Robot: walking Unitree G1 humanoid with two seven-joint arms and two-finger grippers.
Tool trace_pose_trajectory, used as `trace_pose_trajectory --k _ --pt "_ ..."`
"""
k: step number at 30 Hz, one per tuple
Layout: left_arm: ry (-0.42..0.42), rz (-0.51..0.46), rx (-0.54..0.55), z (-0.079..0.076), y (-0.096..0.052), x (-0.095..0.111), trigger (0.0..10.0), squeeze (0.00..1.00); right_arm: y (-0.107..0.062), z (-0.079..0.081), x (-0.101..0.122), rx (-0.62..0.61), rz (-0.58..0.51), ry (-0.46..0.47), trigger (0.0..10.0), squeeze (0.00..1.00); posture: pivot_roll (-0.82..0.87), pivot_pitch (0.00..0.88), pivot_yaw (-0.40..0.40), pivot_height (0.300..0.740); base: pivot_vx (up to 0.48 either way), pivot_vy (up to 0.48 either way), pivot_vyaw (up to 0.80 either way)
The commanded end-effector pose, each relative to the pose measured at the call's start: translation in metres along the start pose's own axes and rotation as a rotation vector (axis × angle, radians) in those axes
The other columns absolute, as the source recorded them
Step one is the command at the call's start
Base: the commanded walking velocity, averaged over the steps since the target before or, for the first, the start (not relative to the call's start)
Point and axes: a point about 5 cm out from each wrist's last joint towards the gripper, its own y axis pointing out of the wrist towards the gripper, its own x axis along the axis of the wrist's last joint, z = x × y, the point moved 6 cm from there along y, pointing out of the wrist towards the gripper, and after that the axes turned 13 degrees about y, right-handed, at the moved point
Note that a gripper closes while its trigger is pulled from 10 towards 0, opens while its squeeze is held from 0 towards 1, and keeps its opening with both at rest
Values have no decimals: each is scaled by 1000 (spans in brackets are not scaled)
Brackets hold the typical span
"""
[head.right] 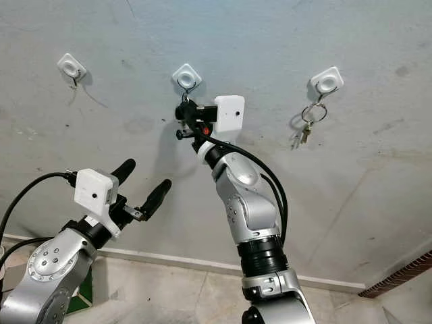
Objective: Hang keys on a hook
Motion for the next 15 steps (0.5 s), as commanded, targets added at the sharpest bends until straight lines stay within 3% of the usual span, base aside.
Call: trace_pose_trajectory --k 1,15 --pt "5 1 2 -1 -1 1 10000 0 6 9 -1 10 2 27 10000 0 183 56 40 740 0 0 0" --pt "13 -16 -9 -4 1 5 10000 0 -1 3 -22 -57 47 19 10000 0 182 59 38 740 0 0 0"
